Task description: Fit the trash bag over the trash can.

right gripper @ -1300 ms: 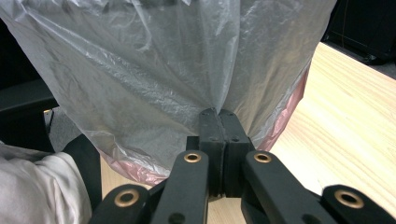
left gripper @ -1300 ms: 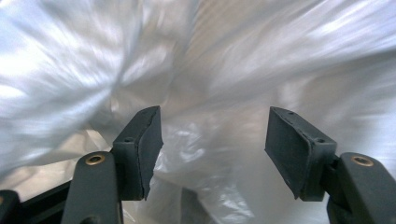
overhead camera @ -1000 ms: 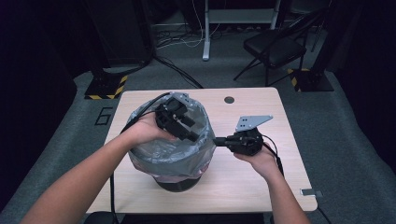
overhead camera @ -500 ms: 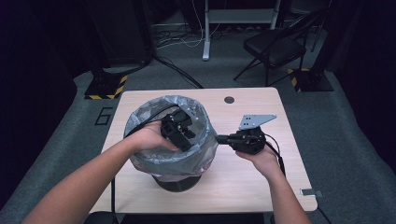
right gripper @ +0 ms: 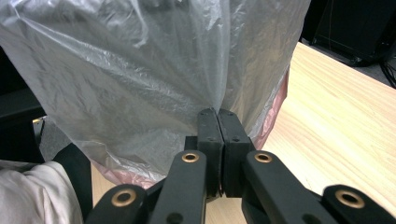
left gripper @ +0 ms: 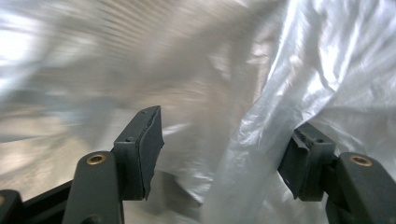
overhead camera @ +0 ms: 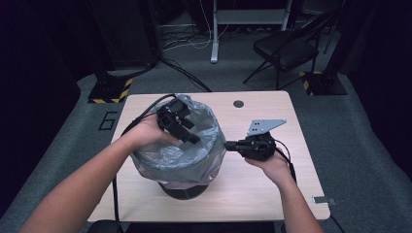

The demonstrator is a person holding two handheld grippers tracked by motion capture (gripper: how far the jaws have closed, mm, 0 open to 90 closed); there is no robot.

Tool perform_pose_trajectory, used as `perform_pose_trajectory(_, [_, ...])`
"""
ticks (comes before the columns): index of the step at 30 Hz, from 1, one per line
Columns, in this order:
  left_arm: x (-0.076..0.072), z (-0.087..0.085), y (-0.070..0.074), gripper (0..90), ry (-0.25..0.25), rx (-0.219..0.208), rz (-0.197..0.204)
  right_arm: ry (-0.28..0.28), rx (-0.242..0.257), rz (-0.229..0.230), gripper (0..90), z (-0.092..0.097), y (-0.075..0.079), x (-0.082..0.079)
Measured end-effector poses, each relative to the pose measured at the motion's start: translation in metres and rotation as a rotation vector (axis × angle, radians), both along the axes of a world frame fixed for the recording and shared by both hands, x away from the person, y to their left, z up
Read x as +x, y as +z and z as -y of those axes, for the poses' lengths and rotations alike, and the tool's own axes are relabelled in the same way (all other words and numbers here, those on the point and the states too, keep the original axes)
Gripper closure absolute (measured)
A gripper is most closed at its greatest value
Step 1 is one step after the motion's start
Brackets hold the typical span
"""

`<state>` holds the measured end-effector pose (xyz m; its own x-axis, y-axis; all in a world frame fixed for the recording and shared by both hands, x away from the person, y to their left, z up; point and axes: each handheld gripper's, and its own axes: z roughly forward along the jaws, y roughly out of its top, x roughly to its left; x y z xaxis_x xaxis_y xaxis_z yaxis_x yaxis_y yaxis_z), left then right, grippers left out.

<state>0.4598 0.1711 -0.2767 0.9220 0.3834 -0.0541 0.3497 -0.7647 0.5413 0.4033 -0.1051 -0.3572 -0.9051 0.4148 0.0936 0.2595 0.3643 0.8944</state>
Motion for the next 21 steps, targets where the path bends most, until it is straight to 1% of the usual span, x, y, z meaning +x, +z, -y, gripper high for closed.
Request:
perform_pose_trajectory(1, [0.005,-0.003,0.000,35.1,0.032,-0.008,-0.004,0.001,-0.001,0.001,88.7,-0.001,0.000,0.000])
perform_pose_trajectory(2, [0.008,-0.005,0.000,33.9,0.044,-0.011,-0.006,0.002,-0.004,0.000,88.8,-0.001,0.000,0.000])
perform_pose_trajectory(3, [0.013,-0.007,-0.002,33.4,0.067,-0.014,-0.009,0.002,-0.004,0.001,88.9,-0.002,0.000,-0.001])
perform_pose_trajectory(4, [0.016,-0.009,-0.003,32.2,0.078,-0.021,-0.018,0.001,-0.003,0.002,89.0,-0.001,0.000,-0.001])
perform_pose_trajectory(5, [0.018,-0.010,-0.005,31.9,0.079,-0.030,-0.026,-0.002,0.000,0.003,89.1,-0.001,0.000,-0.001])
perform_pose_trajectory(6, [0.021,-0.011,-0.006,32.1,0.073,-0.040,-0.044,-0.002,0.003,0.002,89.2,0.000,0.000,0.000])
perform_pose_trajectory(7, [0.021,-0.011,-0.007,32.1,0.057,-0.037,-0.057,-0.004,0.005,0.000,89.2,0.001,0.000,0.000])
perform_pose_trajectory(8, [0.021,-0.010,-0.007,32.7,0.018,-0.046,-0.070,-0.003,0.005,-0.002,89.3,0.001,0.000,0.000])
perform_pose_trajectory(9, [0.018,-0.010,-0.008,34.7,-0.026,-0.064,-0.096,-0.004,0.000,-0.002,89.3,0.002,0.000,0.000])
perform_pose_trajectory(10, [0.015,-0.009,-0.007,35.9,-0.073,-0.064,-0.112,-0.005,-0.007,-0.002,89.4,0.002,-0.001,0.001])
perform_pose_trajectory(11, [0.011,-0.007,-0.007,36.4,-0.091,-0.053,-0.103,-0.008,-0.009,-0.006,89.4,0.002,-0.002,0.001])
perform_pose_trajectory(12, [0.006,-0.005,-0.005,36.3,-0.090,-0.040,-0.091,-0.008,-0.007,-0.009,89.5,0.003,-0.002,0.002])
perform_pose_trajectory(13, [0.003,-0.004,-0.003,35.6,-0.094,-0.029,-0.090,-0.010,-0.008,-0.013,89.5,0.003,-0.003,0.002])
perform_pose_trajectory(15, [-0.004,-0.003,0.004,35.3,-0.113,-0.022,-0.062,-0.009,-0.014,-0.018,89.7,0.004,-0.004,0.004])
perform_pose_trajectory(16, [-0.005,-0.004,0.007,35.3,-0.114,-0.029,-0.057,-0.010,-0.016,-0.025,89.7,0.004,-0.004,0.004])
perform_pose_trajectory(19, [-0.011,-0.010,0.022,35.2,-0.112,-0.078,-0.036,-0.016,-0.027,-0.013,89.7,0.005,-0.003,0.003])
perform_pose_trajectory(21, [-0.013,-0.014,0.028,35.1,-0.107,-0.095,-0.020,-0.022,-0.029,-0.007,87.9,0.007,0.000,0.001])
